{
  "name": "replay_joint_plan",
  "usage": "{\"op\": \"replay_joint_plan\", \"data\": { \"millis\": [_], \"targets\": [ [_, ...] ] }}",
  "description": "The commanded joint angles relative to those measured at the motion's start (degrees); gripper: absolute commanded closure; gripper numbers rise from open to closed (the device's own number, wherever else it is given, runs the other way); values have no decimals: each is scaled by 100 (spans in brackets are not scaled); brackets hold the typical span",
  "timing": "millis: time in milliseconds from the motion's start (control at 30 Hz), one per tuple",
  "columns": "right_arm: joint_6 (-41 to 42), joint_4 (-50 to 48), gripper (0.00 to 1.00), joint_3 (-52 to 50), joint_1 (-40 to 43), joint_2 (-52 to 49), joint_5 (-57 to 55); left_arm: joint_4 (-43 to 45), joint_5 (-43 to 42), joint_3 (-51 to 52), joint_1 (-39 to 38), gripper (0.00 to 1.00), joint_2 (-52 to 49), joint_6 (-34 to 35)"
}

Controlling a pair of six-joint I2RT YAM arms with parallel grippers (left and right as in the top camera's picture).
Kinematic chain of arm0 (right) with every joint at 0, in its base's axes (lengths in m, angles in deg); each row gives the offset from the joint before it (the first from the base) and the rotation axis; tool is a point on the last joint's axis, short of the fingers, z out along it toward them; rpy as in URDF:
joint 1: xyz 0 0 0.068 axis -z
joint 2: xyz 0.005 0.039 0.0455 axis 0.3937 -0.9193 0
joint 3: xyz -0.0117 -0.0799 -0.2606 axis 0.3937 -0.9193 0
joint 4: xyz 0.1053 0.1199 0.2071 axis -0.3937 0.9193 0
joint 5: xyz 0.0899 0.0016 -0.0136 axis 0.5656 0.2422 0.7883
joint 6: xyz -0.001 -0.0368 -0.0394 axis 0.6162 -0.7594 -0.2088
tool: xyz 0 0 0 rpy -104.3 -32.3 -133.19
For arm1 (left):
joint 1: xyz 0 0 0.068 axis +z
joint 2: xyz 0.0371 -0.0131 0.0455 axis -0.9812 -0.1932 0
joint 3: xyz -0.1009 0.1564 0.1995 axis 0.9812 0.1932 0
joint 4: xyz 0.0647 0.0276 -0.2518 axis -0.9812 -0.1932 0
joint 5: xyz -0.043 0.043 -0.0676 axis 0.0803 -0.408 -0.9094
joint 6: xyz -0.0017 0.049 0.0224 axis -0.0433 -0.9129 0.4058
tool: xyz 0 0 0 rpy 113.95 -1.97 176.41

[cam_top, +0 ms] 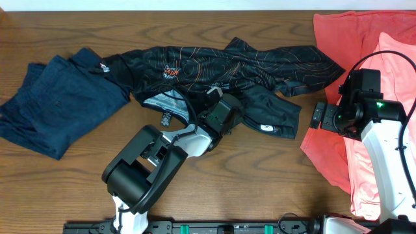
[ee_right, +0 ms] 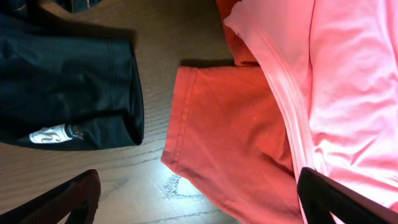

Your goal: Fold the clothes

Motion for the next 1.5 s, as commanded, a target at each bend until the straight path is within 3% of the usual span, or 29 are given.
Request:
{"op": "replay_joint_plan", "data": {
  "millis": [0, 67, 167, 300, 433, 533, 800, 1067, 1200, 1467],
  "targets": [
    [-46, 9, 1, 42, 48, 66, 24, -389, -214, 254, 243, 94, -103, -868],
    [-46, 17, 1, 42, 48, 66, 24, -782, -560, 254, 413, 94, 264, -1311],
    [-46, 24, 2, 42, 48, 66, 24, -2063, -828, 254, 739, 94, 1139, -1674],
    [-44, 26, 8, 42, 48, 46, 26, -4223, -704, 254, 1311, 94, 2544, -2124],
    [-44, 26, 12, 42, 46, 15, 210, -6148, -197, 254, 2131, 94, 3888, -2140],
    [-44, 22, 16, 35, 39, -7, 479, -6979, -28, 254, 2800, 94, 4701, -2404],
    [-114, -37, 20, -61, -118, -201, 1108, -7484, -37, 254, 4232, 94, 5893, -2911],
    [-131, -129, 19, -743, -807, -767, 1886, -7709, -35, 256, 4330, 94, 5713, -2975],
    [382, -192, 18, -1207, -1099, -990, 2035, -7772, -37, 254, 4330, 94, 5490, -3018],
    [1296, -2116, 20, -2273, -1220, -1012, 2035, -7816, -39, 254, 4330, 94, 5095, -3023]
  ]
}}
